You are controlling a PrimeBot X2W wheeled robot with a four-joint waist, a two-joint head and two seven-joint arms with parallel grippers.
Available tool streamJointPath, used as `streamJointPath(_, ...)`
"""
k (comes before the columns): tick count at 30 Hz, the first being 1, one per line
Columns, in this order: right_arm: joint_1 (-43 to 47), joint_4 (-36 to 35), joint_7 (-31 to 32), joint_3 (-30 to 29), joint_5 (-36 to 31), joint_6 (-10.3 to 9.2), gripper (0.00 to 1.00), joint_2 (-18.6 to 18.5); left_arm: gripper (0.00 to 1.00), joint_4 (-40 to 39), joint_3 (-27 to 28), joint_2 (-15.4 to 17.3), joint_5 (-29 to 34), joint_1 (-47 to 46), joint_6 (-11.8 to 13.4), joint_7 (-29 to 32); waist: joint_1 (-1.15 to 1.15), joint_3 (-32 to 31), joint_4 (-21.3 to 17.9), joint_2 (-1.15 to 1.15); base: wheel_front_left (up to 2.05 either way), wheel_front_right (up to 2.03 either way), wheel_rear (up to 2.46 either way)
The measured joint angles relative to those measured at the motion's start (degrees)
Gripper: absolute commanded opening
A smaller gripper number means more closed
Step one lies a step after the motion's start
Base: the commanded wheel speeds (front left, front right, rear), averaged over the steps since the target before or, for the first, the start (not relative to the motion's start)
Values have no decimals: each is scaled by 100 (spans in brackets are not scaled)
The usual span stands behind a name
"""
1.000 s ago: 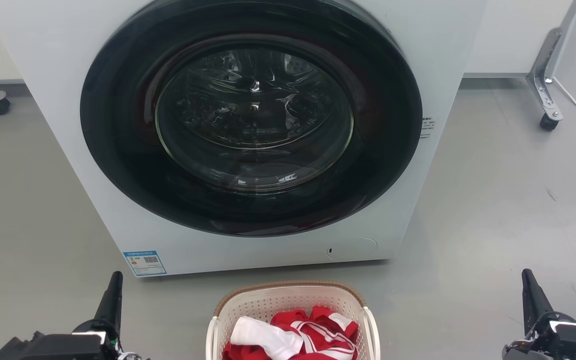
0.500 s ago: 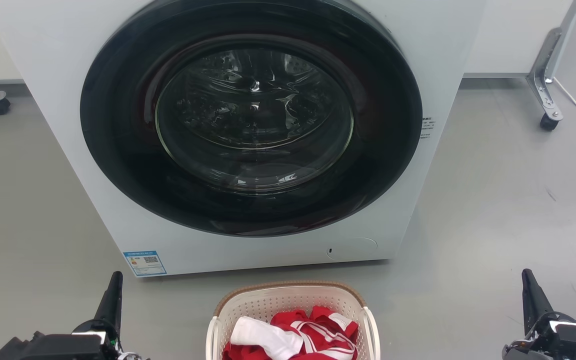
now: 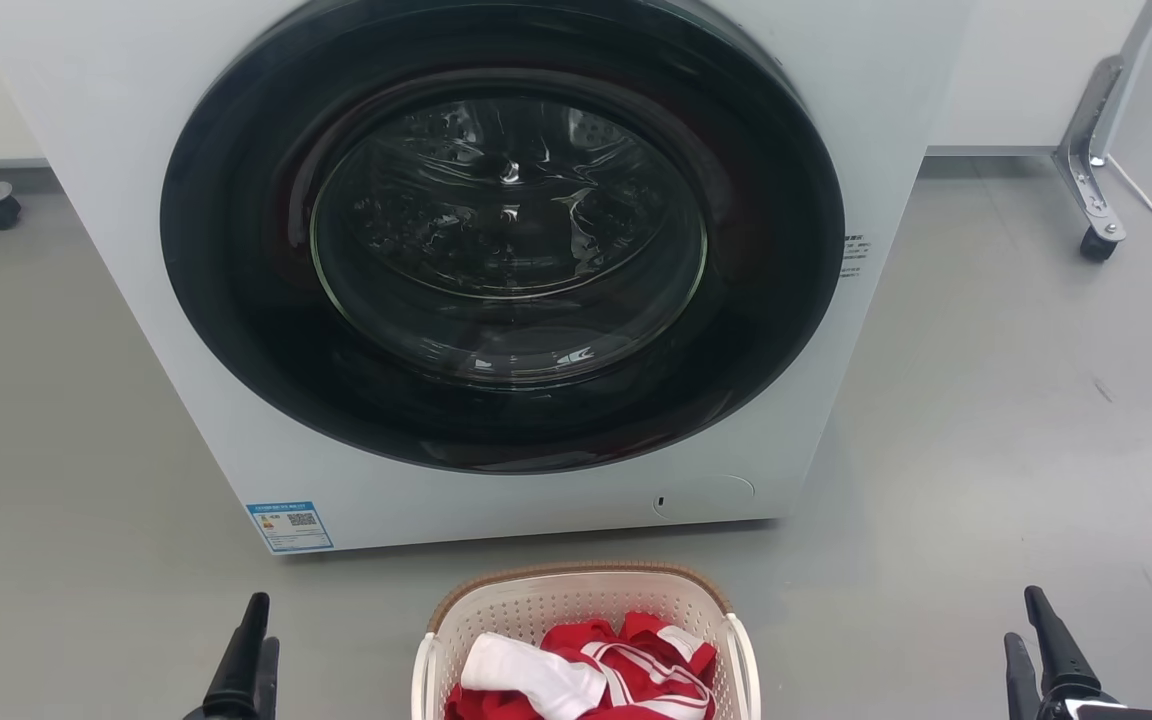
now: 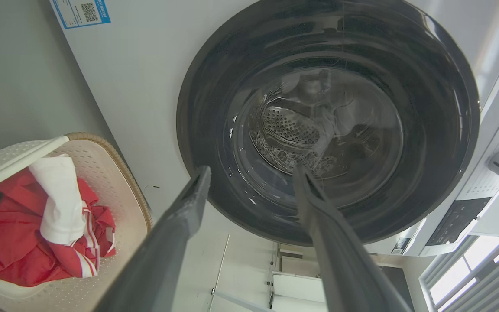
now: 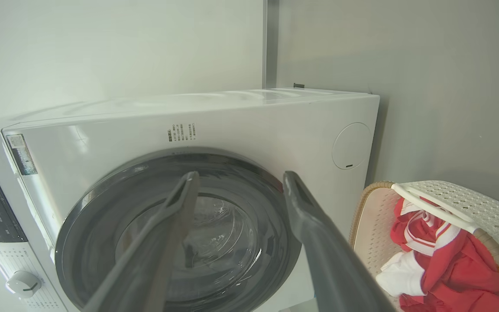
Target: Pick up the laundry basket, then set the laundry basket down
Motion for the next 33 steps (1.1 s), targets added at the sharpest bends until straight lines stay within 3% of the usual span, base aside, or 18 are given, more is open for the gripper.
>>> streamJointPath(14, 1, -149, -297, 193, -400, -102, 100, -2, 100, -227, -192, 5, 448, 0, 166, -320, 1, 32, 4, 0, 0, 0, 0)
streamJointPath(23, -2, -348, -481, 471, -1346, -352, 100, -5, 100, -445, -381, 12, 1301, 0, 370, -504, 1, 67, 6, 0, 0, 0, 0)
streamJointPath(33, -12, -443, -705, 903, -2663, -523, 100, -78, 100, -628, -655, 64, 2751, -1, 554, -727, 1, 119, 21, 0, 0, 0, 0)
